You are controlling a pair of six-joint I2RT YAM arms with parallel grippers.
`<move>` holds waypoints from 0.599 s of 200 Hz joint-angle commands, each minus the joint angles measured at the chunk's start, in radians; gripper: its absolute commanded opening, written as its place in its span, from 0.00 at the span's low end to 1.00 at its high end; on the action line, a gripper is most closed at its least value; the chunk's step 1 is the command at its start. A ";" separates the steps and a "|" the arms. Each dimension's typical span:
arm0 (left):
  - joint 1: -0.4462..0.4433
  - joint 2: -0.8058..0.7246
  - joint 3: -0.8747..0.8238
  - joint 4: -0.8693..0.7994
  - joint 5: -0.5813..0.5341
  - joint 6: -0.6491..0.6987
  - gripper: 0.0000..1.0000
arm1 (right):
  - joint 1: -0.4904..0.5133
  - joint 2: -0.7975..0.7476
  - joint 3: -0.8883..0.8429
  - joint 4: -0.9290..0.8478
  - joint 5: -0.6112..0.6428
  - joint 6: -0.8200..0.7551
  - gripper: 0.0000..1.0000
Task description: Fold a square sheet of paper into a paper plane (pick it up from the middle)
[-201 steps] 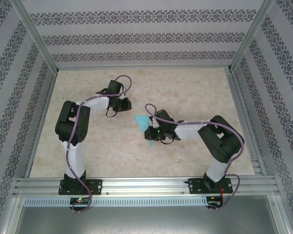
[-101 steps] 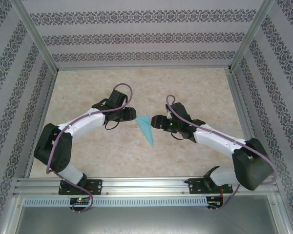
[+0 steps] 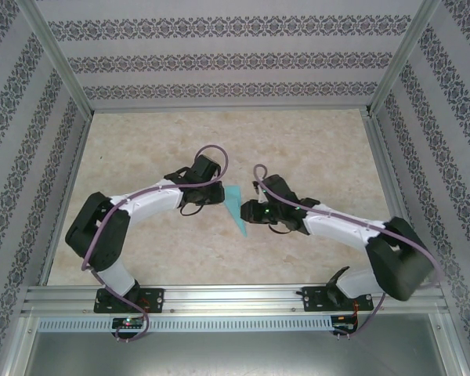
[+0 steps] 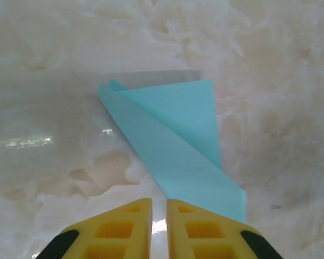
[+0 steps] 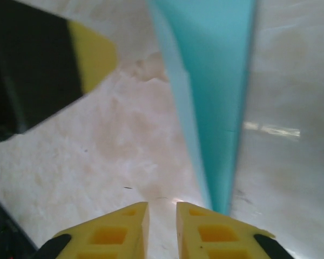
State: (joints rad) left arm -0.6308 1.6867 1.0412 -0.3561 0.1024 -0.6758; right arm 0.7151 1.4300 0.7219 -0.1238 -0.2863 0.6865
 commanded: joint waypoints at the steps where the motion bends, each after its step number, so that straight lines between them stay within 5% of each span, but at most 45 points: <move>1: 0.000 0.028 -0.009 0.098 0.039 0.032 0.14 | 0.019 0.096 0.066 0.091 -0.044 0.016 0.14; 120: 0.036 0.173 0.036 0.214 0.145 0.081 0.13 | -0.056 0.297 0.052 0.143 -0.066 0.053 0.09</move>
State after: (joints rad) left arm -0.6106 1.8412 1.0409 -0.1982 0.2203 -0.6395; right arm 0.6662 1.6943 0.7891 -0.0116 -0.3355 0.7319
